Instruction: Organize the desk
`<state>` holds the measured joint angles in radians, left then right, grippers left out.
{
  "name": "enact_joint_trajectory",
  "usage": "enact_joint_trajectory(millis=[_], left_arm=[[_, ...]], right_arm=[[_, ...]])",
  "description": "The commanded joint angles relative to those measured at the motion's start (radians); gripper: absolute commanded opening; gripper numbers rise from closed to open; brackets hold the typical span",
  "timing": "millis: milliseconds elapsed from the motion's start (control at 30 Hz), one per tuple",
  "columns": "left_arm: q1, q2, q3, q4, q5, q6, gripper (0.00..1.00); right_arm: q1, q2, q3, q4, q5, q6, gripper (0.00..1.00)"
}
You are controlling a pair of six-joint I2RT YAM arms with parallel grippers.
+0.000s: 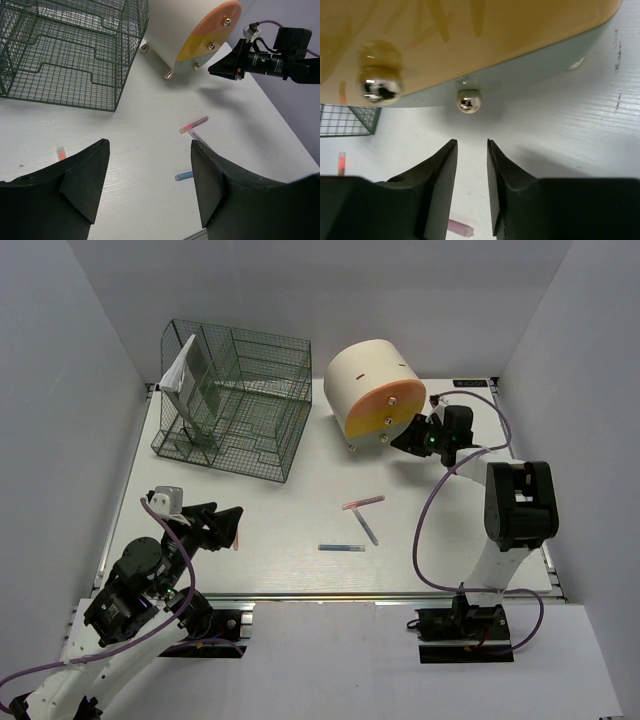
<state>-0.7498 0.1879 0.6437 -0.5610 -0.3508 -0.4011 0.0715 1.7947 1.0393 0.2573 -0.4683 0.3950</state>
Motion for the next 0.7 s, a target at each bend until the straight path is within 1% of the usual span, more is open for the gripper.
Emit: enact_joint_trajectory(millis=[0, 200, 267, 400, 533, 667], left_arm=[[0.003, 0.018, -0.006, 0.001, 0.001, -0.002, 0.76], [0.003, 0.03, -0.006, 0.003, 0.003, -0.002, 0.76], [0.003, 0.035, -0.006, 0.004, 0.003, -0.001, 0.76], [0.003, 0.041, -0.006, 0.006, 0.006, 0.001, 0.76], [0.003, 0.044, -0.006, 0.004, 0.003, 0.001, 0.76], [0.003, 0.047, -0.006, 0.003, 0.0, -0.002, 0.76]], right_arm=[[-0.002, 0.043, 0.028, 0.109, -0.02, 0.013, 0.37], [0.002, 0.086, 0.039, 0.184, -0.038, 0.044, 0.48], [0.001, 0.098, 0.039, 0.214, -0.043, 0.07, 0.5], [0.002, 0.126, 0.041, 0.258, -0.059, 0.12, 0.52], [0.007, 0.167, 0.06, 0.275, -0.062, 0.169, 0.52], [0.017, 0.19, 0.059, 0.327, -0.069, 0.225, 0.51]])
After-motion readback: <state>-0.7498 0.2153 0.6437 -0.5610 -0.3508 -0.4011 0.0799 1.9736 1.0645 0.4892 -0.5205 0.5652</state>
